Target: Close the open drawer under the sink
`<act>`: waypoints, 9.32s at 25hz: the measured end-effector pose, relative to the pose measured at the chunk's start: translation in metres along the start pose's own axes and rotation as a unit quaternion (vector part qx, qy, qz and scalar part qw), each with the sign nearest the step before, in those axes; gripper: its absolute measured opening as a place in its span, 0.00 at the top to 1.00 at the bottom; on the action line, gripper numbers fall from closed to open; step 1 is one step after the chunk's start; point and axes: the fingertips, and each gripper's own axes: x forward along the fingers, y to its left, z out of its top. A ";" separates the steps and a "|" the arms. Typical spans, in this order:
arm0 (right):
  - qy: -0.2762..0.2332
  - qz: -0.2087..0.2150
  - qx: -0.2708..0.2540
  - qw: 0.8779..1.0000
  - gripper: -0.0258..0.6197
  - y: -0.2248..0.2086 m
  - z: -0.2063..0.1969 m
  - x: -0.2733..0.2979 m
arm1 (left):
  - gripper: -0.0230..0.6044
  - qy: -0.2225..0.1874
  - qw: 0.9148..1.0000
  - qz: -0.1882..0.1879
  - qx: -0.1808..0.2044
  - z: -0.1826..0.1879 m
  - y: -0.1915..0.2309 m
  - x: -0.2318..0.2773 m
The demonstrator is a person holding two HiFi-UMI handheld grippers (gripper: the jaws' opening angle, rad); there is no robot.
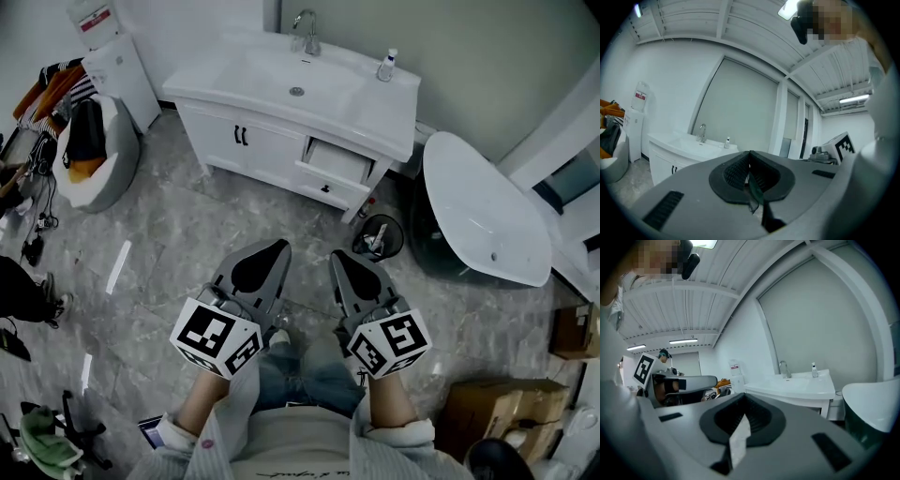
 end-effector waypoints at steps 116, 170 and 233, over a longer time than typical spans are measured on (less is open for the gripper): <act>0.149 -0.193 0.160 0.956 0.94 -0.355 -0.168 0.246 | 0.94 0.177 0.979 -0.100 -0.033 -0.198 0.216 0.394; 0.184 -0.270 0.169 0.930 0.94 -0.372 -0.322 0.275 | 0.94 0.294 0.946 -0.128 0.038 -0.372 0.247 0.376; 0.101 -0.307 0.067 0.944 0.94 -0.437 -0.268 0.333 | 0.94 0.262 0.950 -0.137 0.096 -0.348 0.283 0.470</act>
